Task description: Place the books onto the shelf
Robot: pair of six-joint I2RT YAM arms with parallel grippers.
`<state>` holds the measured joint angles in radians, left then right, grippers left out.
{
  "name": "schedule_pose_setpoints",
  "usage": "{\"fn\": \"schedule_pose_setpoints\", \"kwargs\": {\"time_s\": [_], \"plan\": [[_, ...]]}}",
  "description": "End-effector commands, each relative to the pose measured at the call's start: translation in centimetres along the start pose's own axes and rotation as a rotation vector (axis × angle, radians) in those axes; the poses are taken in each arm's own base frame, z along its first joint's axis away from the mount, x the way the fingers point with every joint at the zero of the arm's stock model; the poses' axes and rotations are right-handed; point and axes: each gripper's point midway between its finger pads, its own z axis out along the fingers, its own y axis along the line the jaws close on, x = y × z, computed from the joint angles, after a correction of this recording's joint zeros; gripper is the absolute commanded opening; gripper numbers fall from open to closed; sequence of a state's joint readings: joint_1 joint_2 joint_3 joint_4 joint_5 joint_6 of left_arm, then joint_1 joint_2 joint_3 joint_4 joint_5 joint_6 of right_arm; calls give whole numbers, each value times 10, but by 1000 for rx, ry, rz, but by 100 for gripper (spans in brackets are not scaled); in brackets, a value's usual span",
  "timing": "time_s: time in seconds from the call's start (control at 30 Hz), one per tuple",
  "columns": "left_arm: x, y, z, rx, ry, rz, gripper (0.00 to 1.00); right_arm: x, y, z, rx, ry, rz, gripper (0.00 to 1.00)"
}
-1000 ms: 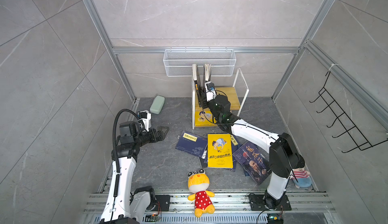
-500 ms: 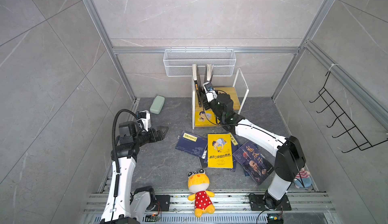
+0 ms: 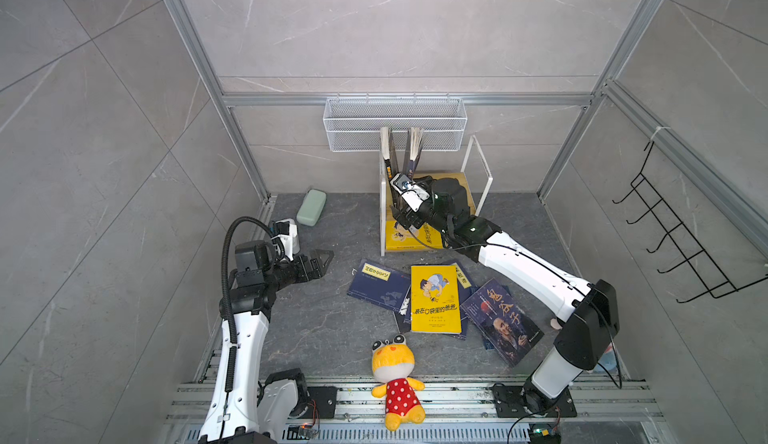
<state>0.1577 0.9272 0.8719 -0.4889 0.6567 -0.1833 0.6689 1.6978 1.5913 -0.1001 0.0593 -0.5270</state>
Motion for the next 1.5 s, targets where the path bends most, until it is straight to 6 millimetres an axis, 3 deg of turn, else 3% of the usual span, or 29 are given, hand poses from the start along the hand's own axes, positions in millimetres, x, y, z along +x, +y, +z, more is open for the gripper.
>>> {"fn": "schedule_pose_setpoints", "kwargs": {"time_s": [0.0,0.17,0.3,0.43,0.63,0.83,1.13,1.47], "plan": [[-8,-5,-2,20,-28,16,100,9,4,-15,-101,56,-117,99],[-10,-5,-3,14,-30,17,100,31,2,-25,-149,173,-291,99],[-9,-6,-3,18,-25,21,100,44,-40,-28,-3,244,-317,99],[-8,-8,-2,22,-29,29,100,37,-78,-28,146,192,-246,99],[-9,-11,-5,27,-38,37,100,31,-99,-17,213,150,-122,99],[-10,-12,-7,30,-42,34,100,0,-133,-4,356,33,55,99],[-9,-16,-10,33,-48,49,100,-29,-136,6,332,-105,146,99],[-7,-13,-8,29,-41,43,100,-30,-127,20,277,-136,200,98]]}}
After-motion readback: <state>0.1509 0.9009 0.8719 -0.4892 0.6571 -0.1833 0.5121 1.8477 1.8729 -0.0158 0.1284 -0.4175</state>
